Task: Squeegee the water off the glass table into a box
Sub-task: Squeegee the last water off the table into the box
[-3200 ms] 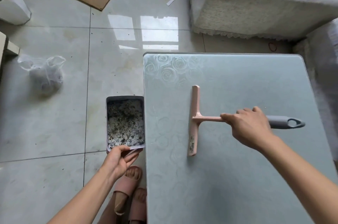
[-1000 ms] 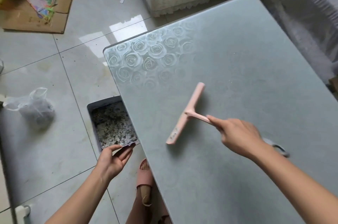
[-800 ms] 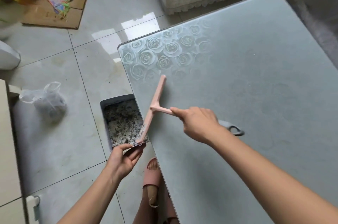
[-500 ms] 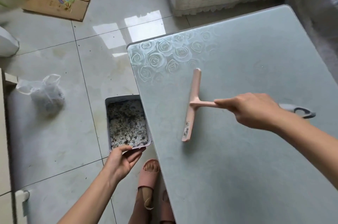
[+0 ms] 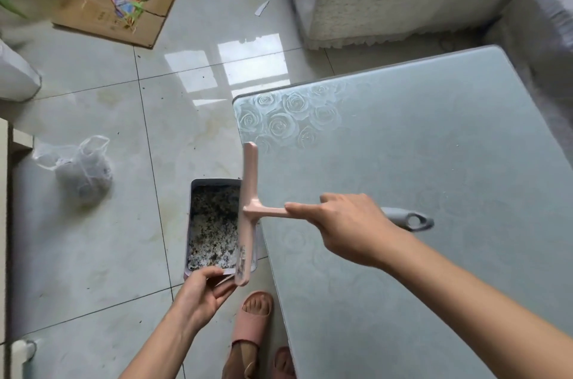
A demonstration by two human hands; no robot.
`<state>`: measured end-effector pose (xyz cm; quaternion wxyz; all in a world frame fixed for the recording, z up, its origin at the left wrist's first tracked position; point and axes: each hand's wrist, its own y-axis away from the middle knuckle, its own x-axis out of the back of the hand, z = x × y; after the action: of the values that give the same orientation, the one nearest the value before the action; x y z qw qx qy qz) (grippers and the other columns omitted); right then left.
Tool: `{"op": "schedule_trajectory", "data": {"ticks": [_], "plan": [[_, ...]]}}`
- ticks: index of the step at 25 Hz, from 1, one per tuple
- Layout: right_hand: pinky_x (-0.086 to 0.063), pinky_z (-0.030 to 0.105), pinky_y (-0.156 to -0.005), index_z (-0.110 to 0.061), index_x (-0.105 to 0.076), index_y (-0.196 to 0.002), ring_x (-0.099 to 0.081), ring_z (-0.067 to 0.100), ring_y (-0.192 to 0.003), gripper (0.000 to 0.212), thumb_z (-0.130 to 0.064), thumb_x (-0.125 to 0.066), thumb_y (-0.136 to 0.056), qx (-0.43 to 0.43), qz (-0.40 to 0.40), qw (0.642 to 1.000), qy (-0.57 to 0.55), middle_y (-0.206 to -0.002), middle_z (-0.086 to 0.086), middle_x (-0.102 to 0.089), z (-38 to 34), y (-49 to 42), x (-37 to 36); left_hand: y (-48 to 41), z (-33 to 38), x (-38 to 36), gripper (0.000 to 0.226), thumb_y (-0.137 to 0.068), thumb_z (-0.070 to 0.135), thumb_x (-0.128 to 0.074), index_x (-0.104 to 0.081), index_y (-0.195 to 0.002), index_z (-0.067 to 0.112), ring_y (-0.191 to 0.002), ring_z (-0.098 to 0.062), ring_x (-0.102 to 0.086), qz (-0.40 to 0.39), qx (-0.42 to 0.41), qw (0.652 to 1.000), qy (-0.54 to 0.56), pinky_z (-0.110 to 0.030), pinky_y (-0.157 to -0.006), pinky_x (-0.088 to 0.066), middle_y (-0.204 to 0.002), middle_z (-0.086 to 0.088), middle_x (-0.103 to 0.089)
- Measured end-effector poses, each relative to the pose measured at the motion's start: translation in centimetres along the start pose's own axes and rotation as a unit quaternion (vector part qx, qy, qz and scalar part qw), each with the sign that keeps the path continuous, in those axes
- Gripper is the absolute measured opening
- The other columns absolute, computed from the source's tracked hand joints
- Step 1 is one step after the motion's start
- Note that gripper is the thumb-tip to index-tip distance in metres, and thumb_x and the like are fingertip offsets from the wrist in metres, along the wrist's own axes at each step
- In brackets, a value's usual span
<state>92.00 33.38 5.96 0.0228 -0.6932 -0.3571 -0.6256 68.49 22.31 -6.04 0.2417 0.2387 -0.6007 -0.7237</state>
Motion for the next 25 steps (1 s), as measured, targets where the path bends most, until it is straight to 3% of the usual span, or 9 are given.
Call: {"op": "schedule_trajectory", "data": {"ticks": [2, 4, 6, 8, 11, 14, 16, 21, 25], "plan": [[-0.022, 0.033, -0.051, -0.054, -0.027, -0.138, -0.046, 0.030, -0.072, 0.054, -0.020, -0.035, -0.096, -0.065, -0.005, 0.998, -0.012, -0.069, -0.004, -0.032, 1.3, 1.7, -0.1, 0.3, 0.5, 0.1, 0.018, -0.089, -0.006, -0.036, -0.047, -0.078, 0.003, -0.049, -0.031, -0.067, 0.007, -0.003, 1.000, -0.007, -0.033, -0.046, -0.055, -0.065, -0.022, -0.068], [-0.030, 0.033, -0.061, -0.051, -0.027, -0.139, -0.056, 0.033, -0.089, 0.054, -0.019, -0.034, -0.096, -0.110, -0.043, 0.993, -0.021, -0.082, 0.002, -0.048, 1.4, 2.4, -0.6, 0.7, 0.7, -0.1, 0.018, -0.088, -0.007, -0.035, -0.047, -0.079, 0.003, -0.049, -0.032, -0.068, 0.005, -0.003, 1.000, -0.015, -0.034, -0.046, -0.055, -0.063, -0.023, -0.068], [-0.034, 0.034, -0.068, -0.050, -0.031, -0.139, -0.056, 0.033, -0.102, 0.048, -0.024, -0.034, -0.098, -0.116, -0.048, 0.989, -0.082, -0.106, 0.008, -0.061, -0.2, 2.2, -1.3, 1.3, 0.7, 0.0, 0.017, -0.087, -0.006, -0.034, -0.049, -0.082, 0.000, -0.050, -0.032, -0.068, -0.006, -0.004, 1.000, -0.022, -0.033, -0.046, -0.055, -0.064, -0.026, -0.067], [-0.037, 0.035, -0.071, -0.050, -0.032, -0.139, -0.055, 0.034, -0.105, 0.043, -0.031, -0.033, -0.100, -0.107, -0.006, 0.983, -0.149, -0.116, 0.008, -0.062, -2.4, 2.1, -1.7, 1.9, 0.4, 0.2, 0.016, -0.087, -0.006, -0.034, -0.050, -0.085, -0.005, -0.050, -0.033, -0.068, -0.013, -0.004, 1.000, -0.012, -0.033, -0.050, -0.056, -0.065, -0.028, -0.067], [-0.046, 0.039, -0.075, -0.049, -0.033, -0.139, -0.056, 0.034, -0.100, 0.042, -0.034, -0.035, -0.099, -0.101, 0.066, 0.967, -0.224, -0.111, 0.006, -0.065, -4.7, 3.8, -1.3, 3.8, -0.4, 0.9, 0.016, -0.086, -0.007, -0.035, -0.047, -0.080, 0.002, -0.054, -0.037, -0.068, -0.023, -0.019, 0.999, 0.027, -0.039, -0.065, -0.057, -0.068, -0.030, -0.067], [-0.047, 0.039, -0.084, -0.047, -0.037, -0.139, -0.056, 0.033, -0.108, 0.042, -0.033, -0.038, -0.099, -0.119, 0.073, 0.957, -0.253, -0.119, 0.005, -0.064, -5.3, 6.4, 0.7, 7.4, -0.7, 2.2, 0.015, -0.085, -0.006, -0.035, -0.046, -0.080, 0.004, -0.055, -0.036, -0.069, -0.024, -0.041, 0.999, 0.026, -0.039, -0.077, -0.051, -0.078, -0.034, -0.067], [-0.045, 0.038, -0.086, -0.042, -0.037, -0.140, -0.054, 0.032, -0.111, 0.044, -0.030, -0.040, -0.098, -0.129, 0.060, 0.957, -0.252, -0.121, 0.006, -0.063, -6.1, 8.3, 2.3, 10.2, -0.6, 3.5, 0.012, -0.085, -0.005, -0.035, -0.047, -0.086, 0.000, -0.056, -0.036, -0.069, -0.027, -0.045, 0.999, 0.006, -0.037, -0.078, -0.049, -0.084, -0.035, -0.066], [-0.044, 0.037, -0.081, -0.027, -0.044, -0.132, -0.055, 0.035, -0.105, 0.035, -0.025, -0.041, -0.097, -0.105, 0.062, 0.958, -0.261, -0.112, 0.010, -0.064, -10.6, 12.3, 8.0, 18.7, 0.7, 8.3, 0.014, -0.083, -0.002, -0.039, -0.050, -0.092, 0.000, -0.057, -0.032, -0.070, -0.015, -0.084, 0.992, -0.088, -0.034, -0.069, -0.049, -0.075, -0.030, -0.068], [-0.043, 0.036, -0.078, -0.027, -0.047, -0.128, -0.055, 0.034, -0.102, 0.031, -0.023, -0.042, -0.097, -0.061, 0.066, 0.961, -0.261, -0.109, 0.009, -0.063, -15.7, 13.5, 11.5, 24.1, 2.0, 14.0, 0.025, -0.081, 0.002, -0.042, -0.058, -0.098, -0.009, -0.063, -0.030, -0.072, -0.010, -0.110, 0.982, -0.151, -0.033, -0.071, -0.050, -0.080, -0.029, -0.070]]}}
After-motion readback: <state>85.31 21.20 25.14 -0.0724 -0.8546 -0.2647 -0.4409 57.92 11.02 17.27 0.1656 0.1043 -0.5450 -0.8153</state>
